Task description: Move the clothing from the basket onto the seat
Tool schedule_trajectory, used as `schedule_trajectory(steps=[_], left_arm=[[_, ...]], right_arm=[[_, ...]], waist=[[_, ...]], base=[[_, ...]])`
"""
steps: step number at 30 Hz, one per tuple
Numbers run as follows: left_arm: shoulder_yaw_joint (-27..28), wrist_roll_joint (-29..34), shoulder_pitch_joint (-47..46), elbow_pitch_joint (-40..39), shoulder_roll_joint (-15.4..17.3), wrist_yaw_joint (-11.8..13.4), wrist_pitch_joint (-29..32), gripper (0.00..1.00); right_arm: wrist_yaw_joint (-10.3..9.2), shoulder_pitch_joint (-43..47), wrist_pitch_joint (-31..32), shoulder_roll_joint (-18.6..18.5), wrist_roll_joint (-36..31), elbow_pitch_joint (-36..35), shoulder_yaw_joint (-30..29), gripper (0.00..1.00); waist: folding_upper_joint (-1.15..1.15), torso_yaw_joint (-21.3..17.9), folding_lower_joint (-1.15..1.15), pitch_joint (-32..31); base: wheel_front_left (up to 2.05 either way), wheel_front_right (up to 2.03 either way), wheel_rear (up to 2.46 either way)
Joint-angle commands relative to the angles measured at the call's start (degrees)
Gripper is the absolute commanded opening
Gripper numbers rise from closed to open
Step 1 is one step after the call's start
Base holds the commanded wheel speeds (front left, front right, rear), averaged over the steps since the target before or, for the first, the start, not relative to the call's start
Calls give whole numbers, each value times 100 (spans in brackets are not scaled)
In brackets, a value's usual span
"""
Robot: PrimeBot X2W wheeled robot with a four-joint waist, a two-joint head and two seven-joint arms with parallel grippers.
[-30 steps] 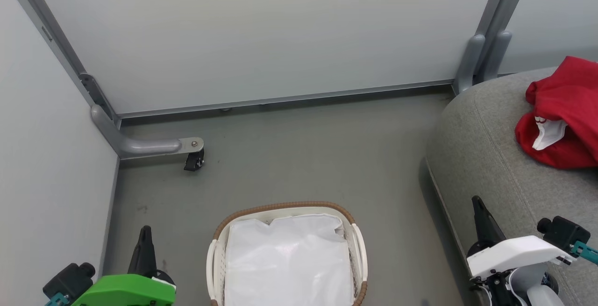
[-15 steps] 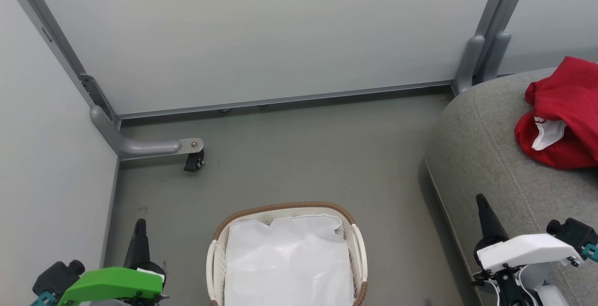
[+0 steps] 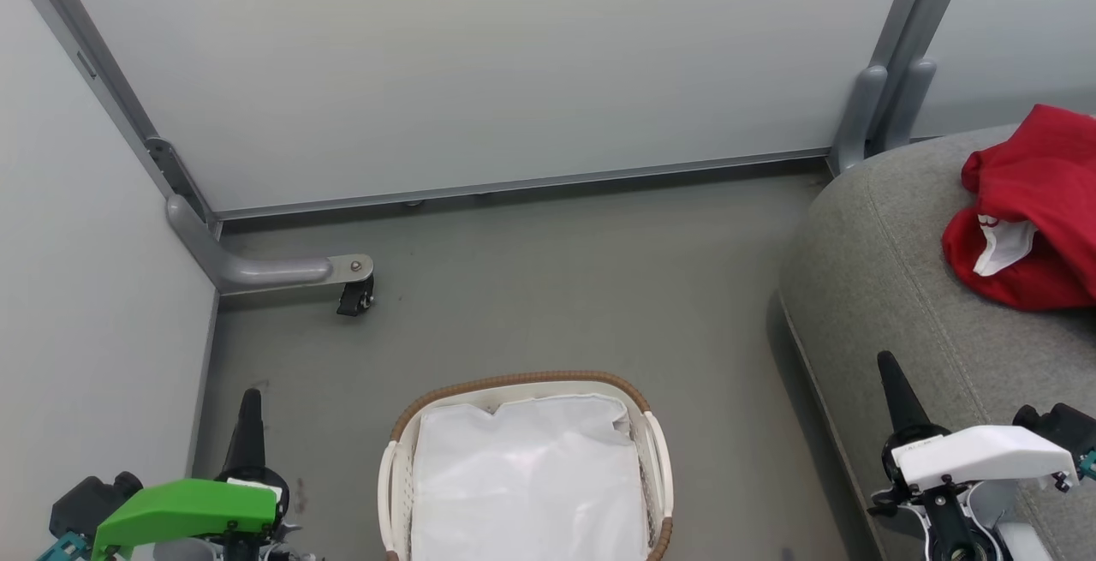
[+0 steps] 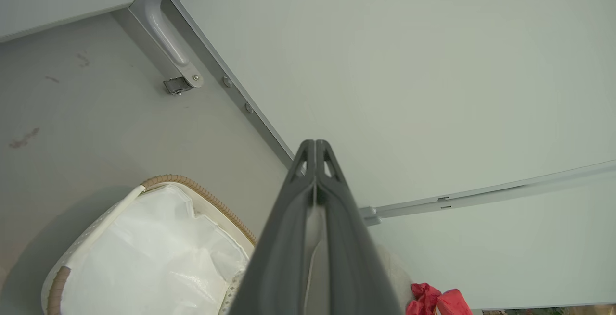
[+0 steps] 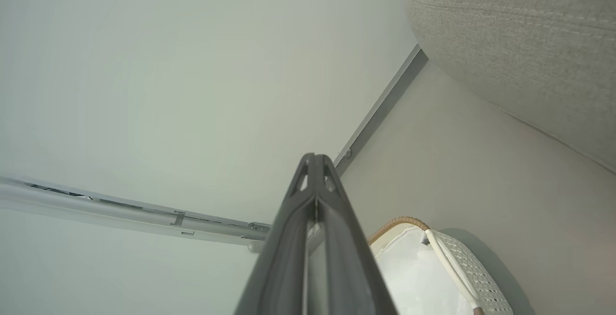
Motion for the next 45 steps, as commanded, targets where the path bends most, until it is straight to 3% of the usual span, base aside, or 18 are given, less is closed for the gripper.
schedule_trajectory(steps=[1,45], left_arm=[[37,-124,-140,-79,25,-23,29,0],[325,-2045,-352,-214,36,-59,597,0]], right_arm=[[-3,-99,39,-34,150,-84,-33,0],[-4,-99,601,-50,2262,-283,-238,0]], waist=[[0,0,0,-1],[0,-13,0,-40]], base=[[0,0,0],[0,0,0]])
